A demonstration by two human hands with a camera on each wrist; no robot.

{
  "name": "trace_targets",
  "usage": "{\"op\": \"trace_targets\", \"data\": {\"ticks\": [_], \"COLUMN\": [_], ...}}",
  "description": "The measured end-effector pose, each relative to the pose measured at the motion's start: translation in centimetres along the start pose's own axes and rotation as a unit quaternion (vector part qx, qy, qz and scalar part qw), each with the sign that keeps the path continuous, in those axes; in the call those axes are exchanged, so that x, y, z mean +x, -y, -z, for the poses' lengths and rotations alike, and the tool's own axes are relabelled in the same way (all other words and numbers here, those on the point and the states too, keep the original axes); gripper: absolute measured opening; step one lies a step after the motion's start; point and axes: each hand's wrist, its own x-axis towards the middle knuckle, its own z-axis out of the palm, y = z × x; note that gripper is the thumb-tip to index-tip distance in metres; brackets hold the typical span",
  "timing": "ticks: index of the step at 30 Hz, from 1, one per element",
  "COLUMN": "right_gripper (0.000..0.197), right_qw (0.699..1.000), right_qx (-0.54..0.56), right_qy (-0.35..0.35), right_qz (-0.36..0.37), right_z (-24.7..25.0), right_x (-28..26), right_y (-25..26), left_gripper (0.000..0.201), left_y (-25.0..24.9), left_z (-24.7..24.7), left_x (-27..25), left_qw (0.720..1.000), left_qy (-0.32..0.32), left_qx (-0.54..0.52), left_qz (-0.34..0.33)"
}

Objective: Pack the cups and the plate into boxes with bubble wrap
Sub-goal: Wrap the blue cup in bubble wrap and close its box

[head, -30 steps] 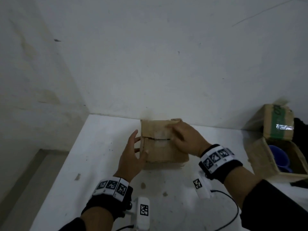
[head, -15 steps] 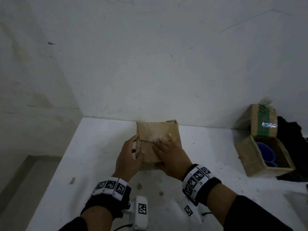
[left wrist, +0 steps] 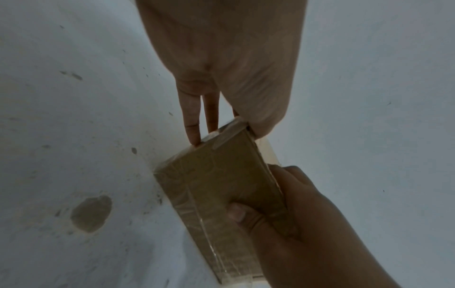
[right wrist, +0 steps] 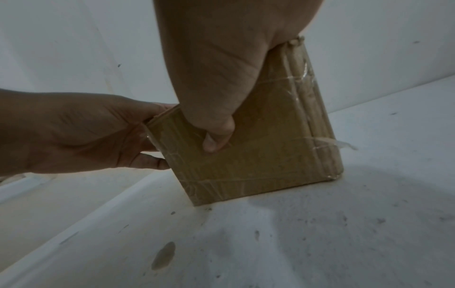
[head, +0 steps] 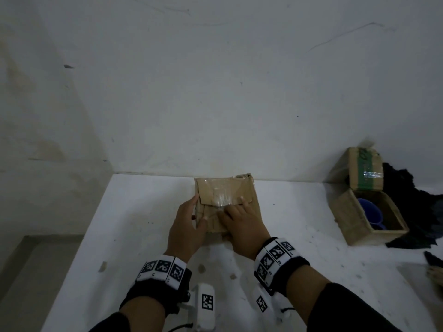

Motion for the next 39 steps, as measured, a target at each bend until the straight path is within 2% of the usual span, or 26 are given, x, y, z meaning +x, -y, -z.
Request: {"op": "trace_targets", "data": {"ticks": [4, 7, 10, 13, 15, 18, 21, 24, 29, 32, 34, 36, 39], "right_gripper": [0.060, 0.071, 0.077, 0.070, 0.063, 0.052, 0.045, 0.045, 0.049, 0.047, 0.037, 0.015, 0.010], "right_qw": [0.997, 0.994, 0.992, 0.988, 0.980, 0.969, 0.956, 0.942, 0.945, 0.930, 0.912, 0.902, 0.890], "right_qx": [0.033, 0.067, 0.106, 0.139, 0.168, 0.198, 0.227, 0.241, 0.199, 0.256, 0.289, 0.289, 0.267], "right_qy": [0.064, 0.081, 0.062, 0.023, 0.017, 0.001, -0.011, -0.015, 0.016, -0.013, -0.045, -0.080, -0.104], "right_qz": [-0.031, -0.034, -0.038, -0.066, -0.104, -0.147, -0.186, -0.231, -0.260, -0.265, -0.287, -0.311, -0.355], "right_z": [1.2, 2.3, 3.1, 4.2, 5.2, 6.6, 7.9, 9.4, 11.4, 12.6, 12.8, 12.4, 11.0], "right_x": [-0.5, -2.1, -4.9, -8.4, -11.3, -16.4, -22.3, -28.7, -38.9, -44.2, -48.1, -51.9, -56.9], "right_y": [0.4, 0.1, -0.7, -1.5, -2.2, -3.8, -5.7, -7.8, -12.1, -14.9, -16.6, -18.3, -20.9], "left_gripper": [0.056, 0.055, 0.053, 0.054, 0.054, 0.061, 0.064, 0.065, 0.062, 0.058, 0.048, 0.041, 0.038], "left_y": [-0.4, -1.2, -2.7, -4.9, -6.8, -10.3, -14.2, -18.3, -23.3, -25.5, -27.5, -29.8, -32.8], "left_z": [-0.1, 0.1, 0.2, -0.2, -1.4, -4.7, -9.2, -13.8, -22.4, -26.7, -29.5, -32.4, -36.6], "left_x": [-0.2, -0.3, -0.8, -2.3, -4.0, -7.0, -10.7, -14.5, -19.9, -23.1, -25.2, -27.2, -29.3], "left_qw": [0.999, 0.997, 0.989, 0.975, 0.970, 0.972, 0.971, 0.953, 0.931, 0.934, 0.930, 0.925, 0.920], "left_qy": [0.011, 0.026, 0.009, 0.010, 0.008, 0.014, 0.074, 0.129, 0.195, 0.219, 0.235, 0.248, 0.265], "left_qx": [0.026, 0.064, 0.143, 0.222, 0.241, 0.212, 0.174, 0.171, 0.193, 0.142, 0.111, 0.095, 0.081], "left_qz": [0.016, 0.037, 0.022, 0.005, -0.040, -0.102, -0.144, -0.213, -0.241, -0.243, -0.260, -0.272, -0.277]}}
